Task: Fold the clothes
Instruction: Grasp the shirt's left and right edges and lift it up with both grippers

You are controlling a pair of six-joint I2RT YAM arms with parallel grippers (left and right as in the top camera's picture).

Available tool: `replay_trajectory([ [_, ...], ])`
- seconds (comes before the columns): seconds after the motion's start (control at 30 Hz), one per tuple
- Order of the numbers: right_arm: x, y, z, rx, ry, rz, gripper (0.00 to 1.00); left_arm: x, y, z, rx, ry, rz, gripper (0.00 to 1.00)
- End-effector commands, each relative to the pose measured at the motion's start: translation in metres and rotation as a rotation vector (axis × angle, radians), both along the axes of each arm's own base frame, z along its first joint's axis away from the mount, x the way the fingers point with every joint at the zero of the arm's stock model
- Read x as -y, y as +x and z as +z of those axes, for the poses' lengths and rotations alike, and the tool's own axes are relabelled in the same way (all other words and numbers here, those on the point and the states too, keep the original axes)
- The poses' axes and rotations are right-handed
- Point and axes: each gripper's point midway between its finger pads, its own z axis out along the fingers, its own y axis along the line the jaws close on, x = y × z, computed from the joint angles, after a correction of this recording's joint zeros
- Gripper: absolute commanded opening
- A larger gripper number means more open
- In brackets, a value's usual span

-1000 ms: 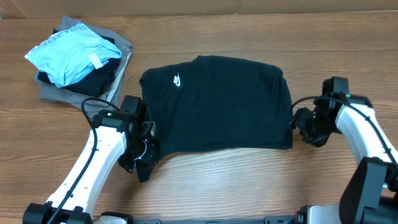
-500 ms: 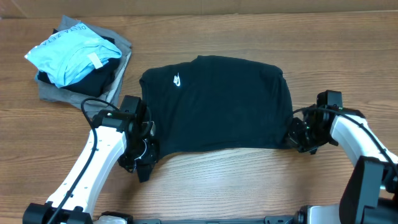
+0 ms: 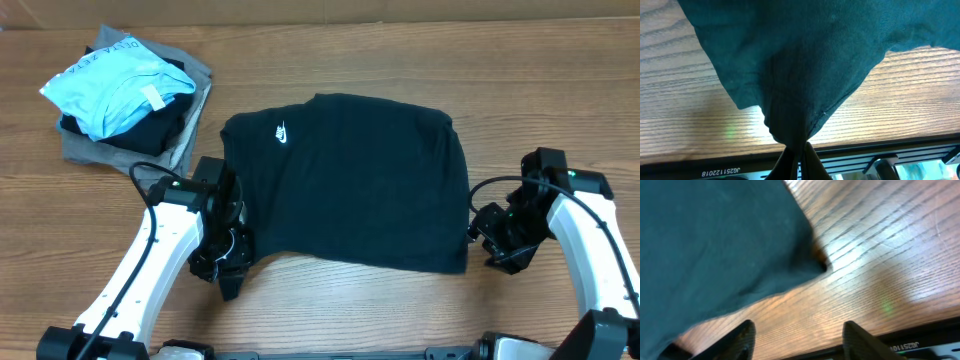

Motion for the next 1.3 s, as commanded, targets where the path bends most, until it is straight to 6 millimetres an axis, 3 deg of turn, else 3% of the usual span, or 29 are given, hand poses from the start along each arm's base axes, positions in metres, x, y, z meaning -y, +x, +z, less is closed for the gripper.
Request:
replay_trajectory([
  [0.0,0.003,-0.003,-0.014,-0.005,-0.03,-0.025,0.75,-0.001,0.008,0.007,0.03,0.002,0.019,0.04],
  [0.4,-0.006,-0.035,-0.073,-0.083,-0.027,-0.213,0.61,0.0,0.011,0.007,0.045,-0.001,0.019,0.04],
  [0.6,-0.016,-0.02,-0.086,0.003,0.044,-0.274,0.36,0.001,0.017,0.006,0.068,-0.006,0.019,0.04],
  [0.7,-0.018,-0.018,-0.083,0.009,0.055,-0.253,0.04,0.002,0.018,0.007,0.071,-0.009,0.02,0.04],
  [0.77,-0.017,-0.017,-0.075,0.009,0.056,-0.206,0.04,0.003,0.022,0.011,0.086,-0.013,0.02,0.04],
  [0.97,-0.006,0.01,-0.018,0.102,0.019,-0.114,0.04,0.001,0.05,0.044,0.197,0.006,0.017,0.04],
  [1.1,0.008,0.032,0.039,0.235,-0.058,-0.109,0.04,-0.009,0.065,0.078,0.265,0.069,0.015,0.04],
  [1.27,0.021,0.051,0.141,0.468,-0.148,-0.083,0.04,-0.018,0.096,0.16,0.482,0.111,0.031,0.04],
])
